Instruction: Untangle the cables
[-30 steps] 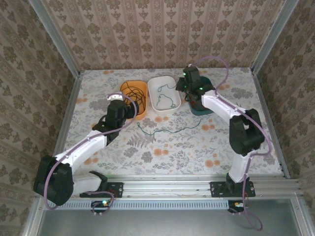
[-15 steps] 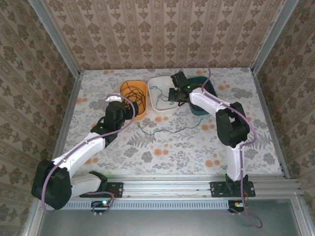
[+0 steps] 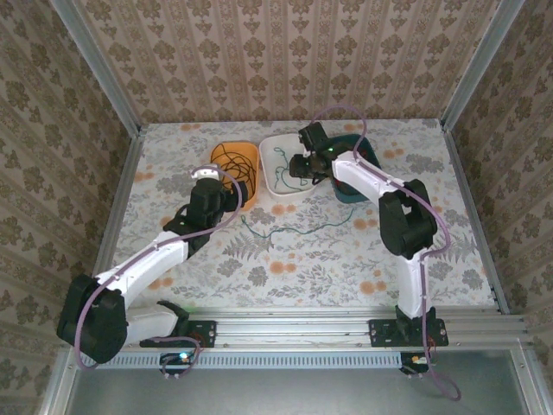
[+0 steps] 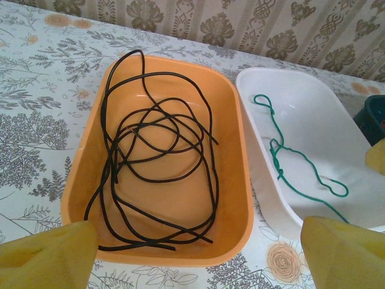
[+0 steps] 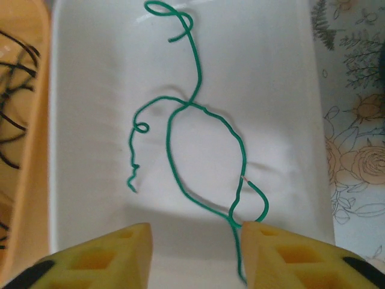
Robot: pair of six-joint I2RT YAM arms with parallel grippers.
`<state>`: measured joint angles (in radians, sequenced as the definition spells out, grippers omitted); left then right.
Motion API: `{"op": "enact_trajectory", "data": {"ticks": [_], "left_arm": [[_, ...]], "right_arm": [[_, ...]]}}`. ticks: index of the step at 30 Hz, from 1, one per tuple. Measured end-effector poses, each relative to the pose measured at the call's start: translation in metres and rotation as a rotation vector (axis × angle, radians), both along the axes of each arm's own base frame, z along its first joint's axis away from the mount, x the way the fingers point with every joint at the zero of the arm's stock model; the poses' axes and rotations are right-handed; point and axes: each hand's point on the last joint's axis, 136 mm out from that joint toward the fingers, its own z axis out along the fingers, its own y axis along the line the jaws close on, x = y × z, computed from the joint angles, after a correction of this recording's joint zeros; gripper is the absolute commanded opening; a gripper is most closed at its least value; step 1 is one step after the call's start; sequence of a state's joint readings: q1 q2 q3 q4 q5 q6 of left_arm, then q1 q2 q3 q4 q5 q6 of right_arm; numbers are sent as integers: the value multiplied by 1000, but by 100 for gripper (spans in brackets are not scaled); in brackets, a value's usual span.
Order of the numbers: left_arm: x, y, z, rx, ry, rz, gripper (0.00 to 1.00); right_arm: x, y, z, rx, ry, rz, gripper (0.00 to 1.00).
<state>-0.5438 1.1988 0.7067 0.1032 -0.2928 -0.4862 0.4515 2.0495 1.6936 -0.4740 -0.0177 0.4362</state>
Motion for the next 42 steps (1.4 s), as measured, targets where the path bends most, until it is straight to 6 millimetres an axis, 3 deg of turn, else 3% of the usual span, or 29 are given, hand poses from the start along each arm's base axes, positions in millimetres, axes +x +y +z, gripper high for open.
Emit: {"op": "enact_trajectory", "data": {"ticks": [5, 9, 13, 17, 21, 24, 30, 37, 42], "left_arm": [[1, -4, 3, 8, -6, -20, 89], [-4, -29, 0, 33, 6, -139, 89], [-18, -79, -6, 77, 36, -359, 90], [-39, -145, -17, 141, 85, -627, 91], [-56, -198, -46, 226, 160, -823, 90], [-62, -224, -77, 293, 219, -907, 86], [-64, -236, -133, 408, 340, -966, 80], [-70, -238, -156, 460, 394, -1006, 68], [-67, -241, -161, 477, 390, -1006, 33]], "right_arm": [[-5, -7, 45, 32, -95, -16, 53], [-23, -25, 65, 54, -138, -45, 52], [-54, -65, 54, 76, -106, -139, 52], [-82, -127, 24, 142, -15, -322, 51], [-100, -180, 1, 201, 57, -504, 50], [-107, -194, -2, 243, 76, -556, 50], [-107, -199, 8, 300, 67, -567, 50], [-107, -196, 9, 320, 76, -551, 49], [-107, -195, 9, 325, 77, -547, 49]]}}
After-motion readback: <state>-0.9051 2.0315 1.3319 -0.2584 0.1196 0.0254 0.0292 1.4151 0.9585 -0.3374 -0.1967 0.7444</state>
